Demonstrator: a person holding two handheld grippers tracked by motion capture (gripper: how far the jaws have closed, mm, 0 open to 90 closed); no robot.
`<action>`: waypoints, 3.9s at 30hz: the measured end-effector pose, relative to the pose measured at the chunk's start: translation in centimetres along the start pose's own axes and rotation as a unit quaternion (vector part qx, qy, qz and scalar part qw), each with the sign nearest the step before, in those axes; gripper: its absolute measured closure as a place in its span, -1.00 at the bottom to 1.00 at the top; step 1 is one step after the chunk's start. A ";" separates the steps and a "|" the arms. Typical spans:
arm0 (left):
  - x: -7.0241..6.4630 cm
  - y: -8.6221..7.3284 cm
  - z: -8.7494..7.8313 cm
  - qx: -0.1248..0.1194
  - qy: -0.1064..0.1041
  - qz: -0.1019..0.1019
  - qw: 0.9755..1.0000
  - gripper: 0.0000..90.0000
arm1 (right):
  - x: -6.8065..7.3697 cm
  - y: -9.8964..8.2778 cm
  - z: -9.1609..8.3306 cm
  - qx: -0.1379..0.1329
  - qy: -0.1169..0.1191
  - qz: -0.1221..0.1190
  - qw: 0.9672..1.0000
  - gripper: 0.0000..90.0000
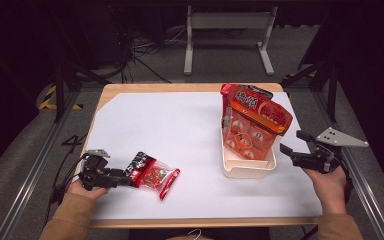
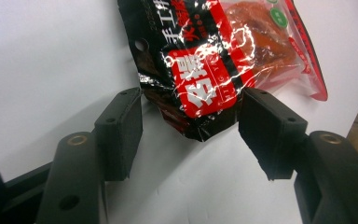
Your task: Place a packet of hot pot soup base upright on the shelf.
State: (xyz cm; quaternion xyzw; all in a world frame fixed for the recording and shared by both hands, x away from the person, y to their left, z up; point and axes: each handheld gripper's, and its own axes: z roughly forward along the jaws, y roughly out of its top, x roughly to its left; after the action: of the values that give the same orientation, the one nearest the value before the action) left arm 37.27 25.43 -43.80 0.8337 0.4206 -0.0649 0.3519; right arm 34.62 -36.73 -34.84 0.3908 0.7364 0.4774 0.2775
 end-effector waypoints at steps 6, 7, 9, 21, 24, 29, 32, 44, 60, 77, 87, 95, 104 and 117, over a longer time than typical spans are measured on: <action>-0.1 0.0 0.2 0.006 0.001 0.003 1.000 -0.04 | 0.0 0.0 0.0 -0.001 0.000 -0.001 1.000 -0.55; -0.1 0.0 0.2 0.006 0.001 0.005 1.000 0.03 | 0.0 0.0 0.0 -0.001 0.000 0.000 1.000 -0.55; -0.2 0.1 0.3 0.006 0.005 0.010 1.000 0.11 | 0.0 0.0 0.0 0.000 0.000 0.002 1.000 -0.55; 0.0 0.3 0.3 -0.020 0.008 0.009 1.000 0.82 | 0.0 -0.1 0.2 0.003 0.002 0.000 1.000 -0.55; -0.1 0.4 0.5 -0.018 0.008 0.014 1.000 0.96 | 0.0 -0.1 0.2 0.002 0.002 -0.001 1.000 -0.55; -0.4 0.6 0.3 -0.024 0.016 0.024 0.999 0.99 | 0.0 -0.1 0.1 0.002 0.001 0.000 1.000 -0.55; -0.6 0.7 -0.1 -0.034 0.012 0.027 0.999 0.99 | -0.1 -0.1 0.1 0.002 0.000 0.000 1.000 -0.54; -2.1 0.9 -1.9 -0.081 0.003 0.062 0.995 0.99 | -0.1 -0.1 -0.1 -0.001 -0.001 0.001 1.000 -0.54; -5.9 2.2 -5.8 -0.149 0.001 0.147 0.978 1.00 | -0.1 0.0 -0.3 -0.006 -0.001 0.002 1.000 -0.54; -7.9 3.8 -8.0 -0.145 0.018 0.214 0.966 1.00 | -0.4 -0.2 -0.3 -0.001 -0.004 0.007 1.000 -0.54; -9.3 5.7 -9.0 -0.136 0.008 0.246 0.960 1.00 | -0.5 -0.4 -0.2 0.002 -0.005 0.012 1.000 -0.54; -10.2 7.4 -9.4 -0.134 0.000 0.263 0.955 1.00 | -0.9 -1.1 -0.5 0.006 -0.014 0.018 1.000 -0.54; -11.1 9.2 -9.1 -0.128 -0.013 0.279 0.952 1.00 | -1.2 -1.7 -0.6 0.011 -0.020 0.025 0.999 -0.54; -12.8 12.5 -8.1 -0.122 -0.023 0.293 0.948 1.00 | -1.7 -3.0 0.2 0.032 -0.033 0.024 0.999 -0.59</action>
State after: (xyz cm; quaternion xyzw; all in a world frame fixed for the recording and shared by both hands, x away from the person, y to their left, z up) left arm 36.92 17.24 -25.99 0.8694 0.1537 0.0735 0.4637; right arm 34.71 -38.81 -37.65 0.4324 0.7325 0.4467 0.2774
